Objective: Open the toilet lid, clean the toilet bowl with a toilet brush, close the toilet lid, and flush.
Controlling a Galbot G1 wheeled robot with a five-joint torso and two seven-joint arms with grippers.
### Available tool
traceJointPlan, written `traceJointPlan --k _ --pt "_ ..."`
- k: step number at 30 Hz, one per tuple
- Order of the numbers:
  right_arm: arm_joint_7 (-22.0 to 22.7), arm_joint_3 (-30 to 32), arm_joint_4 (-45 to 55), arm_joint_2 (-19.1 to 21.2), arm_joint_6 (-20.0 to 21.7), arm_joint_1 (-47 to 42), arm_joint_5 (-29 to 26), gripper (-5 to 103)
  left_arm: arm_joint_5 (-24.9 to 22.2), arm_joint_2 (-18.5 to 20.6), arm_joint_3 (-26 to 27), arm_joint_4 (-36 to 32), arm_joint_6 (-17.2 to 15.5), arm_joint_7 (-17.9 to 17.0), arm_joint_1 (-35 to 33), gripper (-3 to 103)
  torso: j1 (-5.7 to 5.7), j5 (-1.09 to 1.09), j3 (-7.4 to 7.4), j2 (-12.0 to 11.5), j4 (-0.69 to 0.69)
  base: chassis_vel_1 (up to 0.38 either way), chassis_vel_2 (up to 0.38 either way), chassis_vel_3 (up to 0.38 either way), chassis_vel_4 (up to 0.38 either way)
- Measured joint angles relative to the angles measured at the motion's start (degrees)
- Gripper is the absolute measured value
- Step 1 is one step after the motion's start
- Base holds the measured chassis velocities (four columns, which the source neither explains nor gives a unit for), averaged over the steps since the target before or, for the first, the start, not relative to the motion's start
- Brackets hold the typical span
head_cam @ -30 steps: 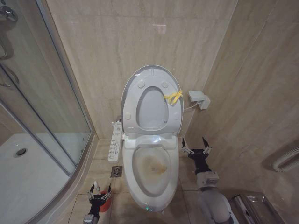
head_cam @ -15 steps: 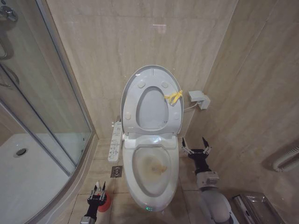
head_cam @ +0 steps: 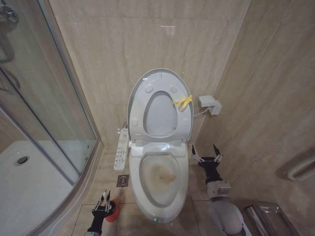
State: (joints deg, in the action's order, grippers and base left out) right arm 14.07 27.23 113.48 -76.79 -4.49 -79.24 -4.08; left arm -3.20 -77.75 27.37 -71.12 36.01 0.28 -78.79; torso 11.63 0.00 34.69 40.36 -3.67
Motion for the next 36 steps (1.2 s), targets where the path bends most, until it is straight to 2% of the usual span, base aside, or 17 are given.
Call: traceJointPlan --k 2,8,11,12,16,17,20,21,22,25,26,30,31,36 --pt "0.0 0.0 0.0 0.0 0.0 0.0 0.0 100 0.1 0.1 0.5 -4.4 0.0 0.0 -2.7 19 0.0 0.0 0.0 0.0 0.0 0.0 0.0 0.0 0.0" --pt "0.0 0.0 0.0 0.0 0.0 0.0 0.0 100 1.3 0.7 1.3 -11.3 1.4 -0.1 -7.8 19 0.0 0.0 0.0 0.0 0.0 0.0 0.0 0.0 0.0" --pt "0.0 0.0 0.0 0.0 0.0 0.0 0.0 100 1.0 1.6 1.3 -19.1 1.4 -0.7 -12.2 19 0.0 0.01 0.0 0.0 0.01 0.0 0.0 0.0 0.0" --pt "0.0 0.0 0.0 0.0 0.0 0.0 0.0 100 1.0 1.6 1.3 -19.1 1.4 -0.7 -12.2 19 0.0 0.01 0.0 0.0 0.01 0.0 0.0 0.0 0.0" --pt "0.0 0.0 0.0 0.0 0.0 0.0 0.0 100 0.6 2.4 -0.3 -32.6 -1.2 -1.6 -15.9 19 0.0 0.01 0.0 0.0 -0.01 0.0 0.0 0.0 0.0" --pt "0.0 0.0 0.0 0.0 0.0 0.0 0.0 100 0.6 2.4 -0.3 -32.6 -1.2 -1.6 -15.9 19 0.0 0.01 0.0 0.0 -0.01 0.0 0.0 0.0 0.0" --pt "0.0 0.0 0.0 0.0 0.0 0.0 0.0 100 -0.8 3.6 -2.2 -42.1 -4.4 -1.5 -17.4 19 0.0 0.01 0.0 0.0 -0.01 0.0 0.0 0.0 0.0" --pt "0.0 0.0 0.0 0.0 0.0 0.0 0.0 100 -0.8 3.6 -2.2 -42.1 -4.4 -1.5 -17.4 19 0.0 0.01 0.0 0.0 -0.01 0.0 0.0 0.0 0.0" --pt "0.0 0.0 0.0 0.0 0.0 0.0 0.0 100 -1.6 4.3 -3.1 -46.9 -6.8 -1.5 -17.7 19 0.0 0.02 0.0 0.0 0.01 0.0 0.0 0.0 0.0" --pt "0.0 0.0 0.0 0.0 0.0 0.0 0.0 100 -2.5 5.9 -4.5 -53.5 -10.3 -1.0 -17.3 19 0.0 0.01 0.0 0.0 0.0 0.0 0.0 0.0 0.0" --pt "0.0 0.0 0.0 0.0 0.0 0.0 0.0 100 -2.5 5.9 -4.5 -53.5 -10.3 -1.0 -17.3 19 0.0 0.01 0.0 0.0 0.0 0.0 0.0 0.0 0.0" --pt "0.0 0.0 0.0 0.0 0.0 0.0 0.0 100 -4.9 6.9 -6.7 -56.8 -14.4 -0.3 -14.0 19 0.0 0.01 0.0 0.0 0.0 0.0 0.0 0.0 0.0" --pt "0.0 0.0 0.0 0.0 0.0 0.0 0.0 100 -4.9 6.9 -6.7 -56.8 -14.4 -0.3 -14.0 19 0.0 0.01 0.0 0.0 0.0 0.0 0.0 0.0 0.0" --pt "0.0 0.0 0.0 0.0 0.0 0.0 0.0 100 -6.6 7.2 -8.8 -52.8 -16.5 0.8 -7.6 19 0.0 0.0 0.0 0.0 0.0 0.0 0.0 0.0 0.0"
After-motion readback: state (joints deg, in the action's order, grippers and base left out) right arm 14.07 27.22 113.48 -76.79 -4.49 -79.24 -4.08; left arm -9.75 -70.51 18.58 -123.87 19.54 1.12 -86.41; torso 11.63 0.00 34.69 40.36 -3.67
